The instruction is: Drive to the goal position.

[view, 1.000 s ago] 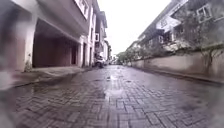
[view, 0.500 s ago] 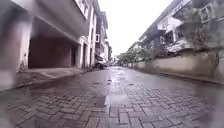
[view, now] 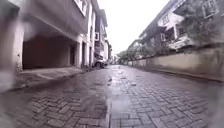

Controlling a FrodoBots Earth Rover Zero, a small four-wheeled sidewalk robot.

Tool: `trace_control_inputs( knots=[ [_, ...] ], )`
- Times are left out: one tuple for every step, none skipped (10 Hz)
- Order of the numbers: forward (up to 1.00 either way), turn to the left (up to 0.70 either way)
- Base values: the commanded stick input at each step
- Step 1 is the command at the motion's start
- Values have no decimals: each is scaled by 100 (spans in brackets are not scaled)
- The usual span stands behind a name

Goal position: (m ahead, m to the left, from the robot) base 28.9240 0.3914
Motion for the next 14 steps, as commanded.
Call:
trace_control_inputs(
  knots=[
    [70, 0],
    [70, 0],
    [70, 0],
    [70, 0],
    [70, 0],
    [70, 0],
    [70, 0],
    [70, 0],
    [70, 0],
    [70, 0],
    [70, 0],
    [70, 0],
    [70, 0],
    [70, 0]
  ],
)
